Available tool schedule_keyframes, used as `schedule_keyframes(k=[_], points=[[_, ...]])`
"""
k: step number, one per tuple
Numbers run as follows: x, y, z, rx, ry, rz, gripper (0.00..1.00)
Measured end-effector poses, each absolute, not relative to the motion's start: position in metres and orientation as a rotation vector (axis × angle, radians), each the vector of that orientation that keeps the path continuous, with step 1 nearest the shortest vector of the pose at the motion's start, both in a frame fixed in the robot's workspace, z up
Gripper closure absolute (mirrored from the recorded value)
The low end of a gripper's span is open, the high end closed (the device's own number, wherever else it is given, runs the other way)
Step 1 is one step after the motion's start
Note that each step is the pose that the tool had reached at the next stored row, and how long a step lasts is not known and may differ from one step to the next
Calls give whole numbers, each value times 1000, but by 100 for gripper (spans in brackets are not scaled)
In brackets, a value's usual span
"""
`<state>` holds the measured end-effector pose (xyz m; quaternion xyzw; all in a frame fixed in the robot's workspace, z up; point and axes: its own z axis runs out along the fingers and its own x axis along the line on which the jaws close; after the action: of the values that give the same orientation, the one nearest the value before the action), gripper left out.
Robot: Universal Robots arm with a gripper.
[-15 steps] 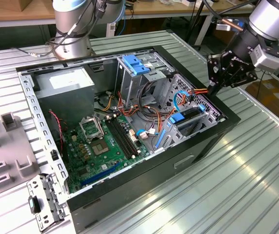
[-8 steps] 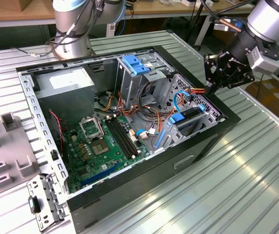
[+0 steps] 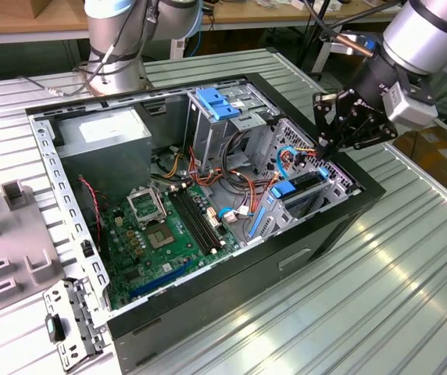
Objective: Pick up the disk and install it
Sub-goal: 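Insert the first disk wire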
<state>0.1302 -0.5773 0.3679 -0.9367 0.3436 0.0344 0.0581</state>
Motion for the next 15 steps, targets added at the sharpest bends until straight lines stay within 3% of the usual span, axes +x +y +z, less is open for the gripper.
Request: schedule_keyframes(k=[15], points=[[116, -577, 354, -2756, 1259, 86, 83]])
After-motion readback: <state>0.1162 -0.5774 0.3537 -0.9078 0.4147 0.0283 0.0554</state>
